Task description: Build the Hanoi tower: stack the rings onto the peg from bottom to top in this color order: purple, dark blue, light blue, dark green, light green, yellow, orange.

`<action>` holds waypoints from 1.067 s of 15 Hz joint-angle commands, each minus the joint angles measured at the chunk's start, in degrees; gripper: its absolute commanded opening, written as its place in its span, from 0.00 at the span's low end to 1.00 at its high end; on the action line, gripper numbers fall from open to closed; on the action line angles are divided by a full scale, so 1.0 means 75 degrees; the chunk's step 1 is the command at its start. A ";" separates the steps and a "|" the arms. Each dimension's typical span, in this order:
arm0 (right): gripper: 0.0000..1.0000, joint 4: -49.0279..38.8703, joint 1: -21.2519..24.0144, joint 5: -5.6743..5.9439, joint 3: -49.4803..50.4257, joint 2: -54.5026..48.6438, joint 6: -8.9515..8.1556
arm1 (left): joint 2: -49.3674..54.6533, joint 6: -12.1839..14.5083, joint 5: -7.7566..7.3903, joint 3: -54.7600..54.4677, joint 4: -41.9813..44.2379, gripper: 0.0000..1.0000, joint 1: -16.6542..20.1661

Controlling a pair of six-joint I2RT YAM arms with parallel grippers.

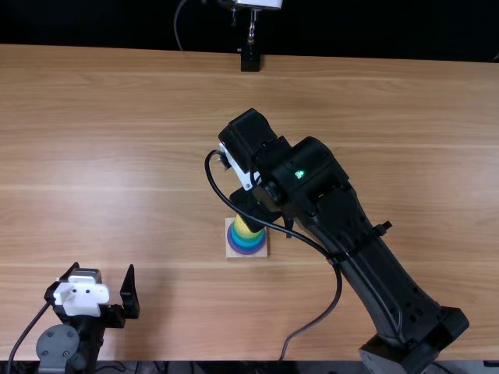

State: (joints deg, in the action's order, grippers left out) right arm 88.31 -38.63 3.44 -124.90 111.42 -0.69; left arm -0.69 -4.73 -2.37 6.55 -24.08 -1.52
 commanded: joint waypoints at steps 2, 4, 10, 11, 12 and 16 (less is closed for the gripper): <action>0.00 -0.0011 -0.0134 -0.0023 -0.0034 -0.0184 -0.0119 | 0.0092 0.0012 -0.0106 -0.0873 -0.0615 1.00 -0.0079; 0.00 -0.0011 -0.0134 -0.0023 0.0013 -0.0160 -0.0119 | 0.0092 0.0012 -0.0106 -0.0873 -0.0615 1.00 -0.0079; 0.00 -0.0025 -0.0122 -0.0023 0.0200 -0.0137 -0.0133 | 0.0092 0.0012 -0.0106 -0.0873 -0.0615 1.00 -0.0079; 0.00 -0.0039 -0.0122 -0.0023 0.0294 -0.0137 -0.0133 | 0.0092 0.0012 -0.0106 -0.0873 -0.0615 1.00 -0.0079; 0.00 -0.0039 -0.0122 -0.0023 0.0364 -0.0137 -0.0133 | 0.0092 0.0012 -0.0106 -0.0873 -0.0601 1.00 -0.0079; 0.00 -0.0053 -0.0111 -0.0023 0.0470 -0.0125 -0.0133 | 0.0092 0.0012 -0.0106 -0.0873 -0.0615 1.00 -0.0079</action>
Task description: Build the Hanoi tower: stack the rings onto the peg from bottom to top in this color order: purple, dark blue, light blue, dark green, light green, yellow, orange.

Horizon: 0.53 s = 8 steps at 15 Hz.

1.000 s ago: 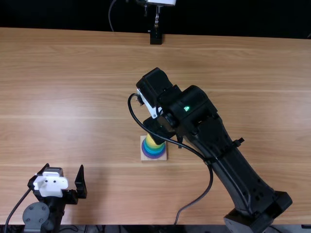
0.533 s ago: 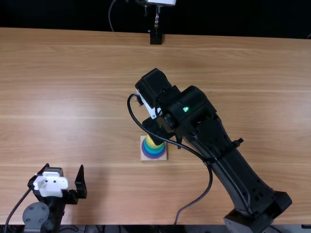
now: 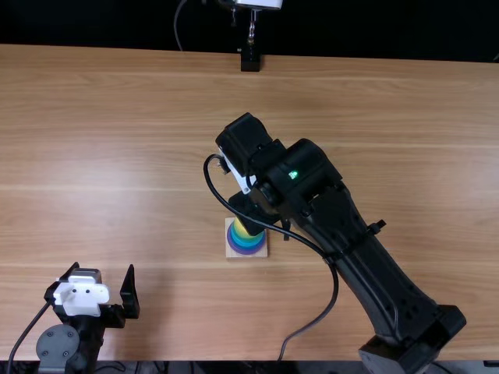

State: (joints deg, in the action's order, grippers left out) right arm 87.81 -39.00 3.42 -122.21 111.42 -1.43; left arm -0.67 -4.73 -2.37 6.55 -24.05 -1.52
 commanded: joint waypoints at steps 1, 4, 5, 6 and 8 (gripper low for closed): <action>0.00 0.0014 -0.0061 -0.0020 0.0111 -0.0125 -0.0034 | 0.0089 0.0012 -0.0106 -0.0873 -0.0618 1.00 -0.0079; 0.00 0.0000 -0.0085 -0.0020 0.0111 0.0145 -0.0034 | 0.0089 0.0012 -0.0106 -0.0873 -0.0604 1.00 -0.0079; 0.00 0.0000 -0.0073 -0.0020 0.0111 0.0156 -0.0034 | 0.0089 0.0012 -0.0106 -0.0873 -0.0618 1.00 -0.0079; 0.00 -0.0014 -0.0073 -0.0020 0.0111 0.0203 -0.0048 | 0.0089 0.0012 -0.0106 -0.0873 -0.0618 1.00 -0.0079; 0.00 -0.0028 -0.0073 -0.0020 0.0100 0.0309 -0.0048 | 0.0089 0.0012 -0.0120 -0.0873 -0.0618 1.00 -0.0079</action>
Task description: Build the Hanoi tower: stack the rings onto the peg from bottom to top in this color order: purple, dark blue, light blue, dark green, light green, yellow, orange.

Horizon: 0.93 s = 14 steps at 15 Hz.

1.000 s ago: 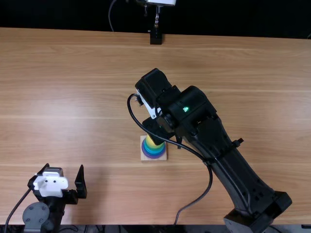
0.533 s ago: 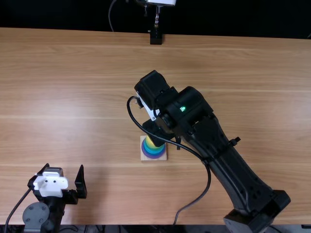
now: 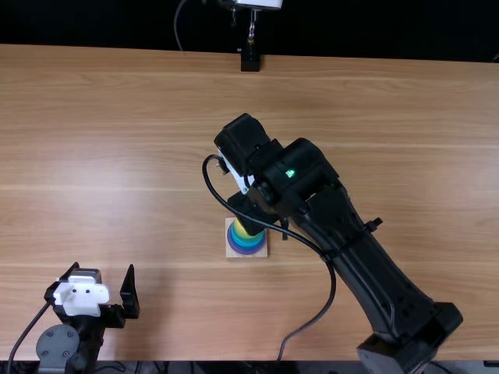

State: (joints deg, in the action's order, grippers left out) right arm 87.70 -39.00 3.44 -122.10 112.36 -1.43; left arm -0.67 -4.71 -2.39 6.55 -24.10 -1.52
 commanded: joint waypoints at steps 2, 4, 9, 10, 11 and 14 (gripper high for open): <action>0.00 -0.0013 -0.0073 -0.0023 0.0062 0.0230 -0.0048 | 0.0089 0.0009 -0.0117 -0.0873 -0.0612 1.00 -0.0079; 0.00 -0.0013 -0.0085 -0.0023 0.0050 0.0230 -0.0048 | 0.0089 0.0009 -0.0103 -0.0873 -0.0598 1.00 -0.0079; 0.00 -0.0027 -0.0108 -0.0023 0.0038 0.0406 -0.0048 | 0.0089 0.0009 -0.0117 -0.0873 -0.0612 1.00 -0.0079; 0.00 -0.0027 -0.0143 -0.0023 0.0027 0.0406 -0.0048 | 0.0089 0.0009 -0.0103 -0.0873 -0.0612 1.00 -0.0079; 0.00 -0.0027 -0.0143 -0.0023 0.0038 0.0406 -0.0048 | 0.0089 0.0009 -0.0103 -0.0873 -0.0598 1.00 -0.0079; 0.00 -0.0027 -0.0155 -0.0023 0.0050 0.0406 -0.0048 | 0.0089 0.0009 -0.0103 -0.0873 -0.0612 1.00 -0.0079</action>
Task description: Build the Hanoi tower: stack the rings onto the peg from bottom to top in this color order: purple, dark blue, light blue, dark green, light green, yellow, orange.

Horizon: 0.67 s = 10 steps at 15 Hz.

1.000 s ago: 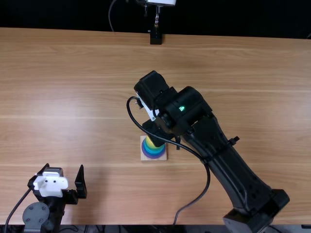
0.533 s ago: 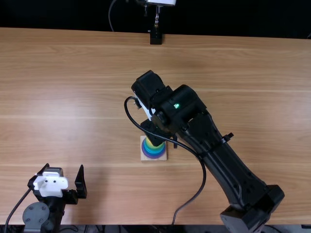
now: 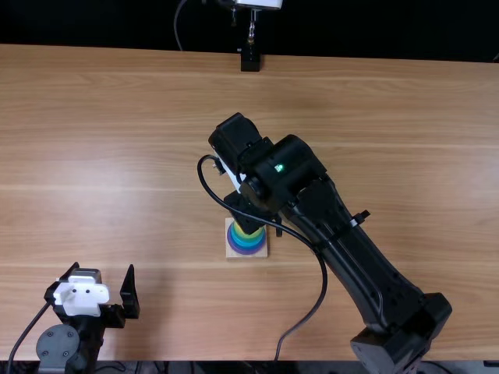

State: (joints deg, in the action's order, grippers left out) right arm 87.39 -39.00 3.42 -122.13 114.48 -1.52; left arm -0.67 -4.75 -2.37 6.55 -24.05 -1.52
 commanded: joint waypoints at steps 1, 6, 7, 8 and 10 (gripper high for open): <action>0.00 0.0027 -0.0155 -0.0020 0.0065 0.0158 -0.0037 | 0.0089 0.0015 -0.0106 -0.0873 -0.0604 1.00 -0.0079; 0.00 0.0027 -0.0389 -0.0020 0.0088 0.0311 -0.0037 | 0.0089 0.0015 -0.0106 -0.0873 -0.0618 1.00 -0.0079; 0.00 0.0027 -0.0389 -0.0006 0.0076 0.0346 -0.0037 | 0.0089 0.0015 -0.0106 -0.0873 -0.0604 1.00 -0.0079; 0.17 0.0027 -0.0389 0.0022 0.0088 0.0346 -0.0022 | 0.0089 0.0015 -0.0106 -0.0873 -0.0604 1.00 -0.0079; 0.46 0.0027 -0.0378 0.0050 0.0135 0.0358 -0.0022 | 0.0089 0.0015 -0.0106 -0.0873 -0.0604 1.00 -0.0079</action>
State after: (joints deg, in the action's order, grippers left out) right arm 87.55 -41.25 3.64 -121.73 116.31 -1.56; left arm -0.67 -4.73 -2.37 6.55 -24.10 -1.52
